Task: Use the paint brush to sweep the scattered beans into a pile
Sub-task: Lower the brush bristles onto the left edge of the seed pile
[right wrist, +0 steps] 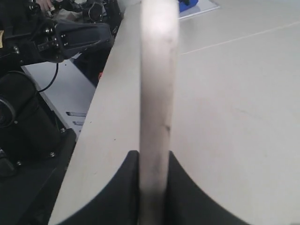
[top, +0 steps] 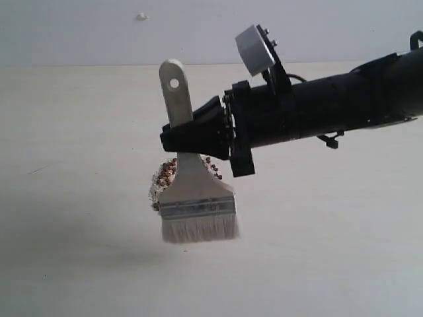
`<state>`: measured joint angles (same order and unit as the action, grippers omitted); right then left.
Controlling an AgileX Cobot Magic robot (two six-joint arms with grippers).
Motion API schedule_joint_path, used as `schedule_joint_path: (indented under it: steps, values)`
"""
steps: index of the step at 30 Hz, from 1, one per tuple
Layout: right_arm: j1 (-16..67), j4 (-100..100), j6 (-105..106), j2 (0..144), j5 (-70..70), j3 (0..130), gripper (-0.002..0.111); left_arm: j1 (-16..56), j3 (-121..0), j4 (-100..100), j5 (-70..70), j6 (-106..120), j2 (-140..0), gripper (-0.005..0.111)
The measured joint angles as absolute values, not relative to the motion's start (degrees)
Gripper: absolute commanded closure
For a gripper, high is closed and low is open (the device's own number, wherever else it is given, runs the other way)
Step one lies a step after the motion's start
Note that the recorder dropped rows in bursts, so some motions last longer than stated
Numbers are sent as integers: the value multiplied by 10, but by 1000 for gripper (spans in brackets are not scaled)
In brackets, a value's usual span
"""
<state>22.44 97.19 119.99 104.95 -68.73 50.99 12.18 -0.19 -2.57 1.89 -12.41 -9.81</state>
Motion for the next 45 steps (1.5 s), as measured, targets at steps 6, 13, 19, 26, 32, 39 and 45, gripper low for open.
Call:
schedule_joint_path:
  steps: [6, 13, 19, 26, 32, 39, 45]
  values:
    - [246, 977, 1200, 1050, -687, 477, 108, 122, -2, -26, 19, -124, -98, 107]
    - [248, 980, 1200, 1074, -691, 470, 108, 122, -2, -26, 19, -124, -98, 107]
    - [248, 981, 1200, 1129, -690, 484, 108, 122, -2, -26, 19, -124, -98, 107]
    - [248, 981, 1200, 1181, -690, 539, 108, 122, -2, -26, 19, -124, -98, 107]
    - [248, 980, 1200, 1211, -692, 581, 108, 122, -2, -26, 19, -124, -98, 107]
    - [248, 973, 1200, 1218, -661, 619, 108, 122, -2, -26, 19, -124, -98, 107]
    - [248, 973, 1198, 1218, -612, 654, 108, 122, -2, -26, 19, -124, -98, 107]
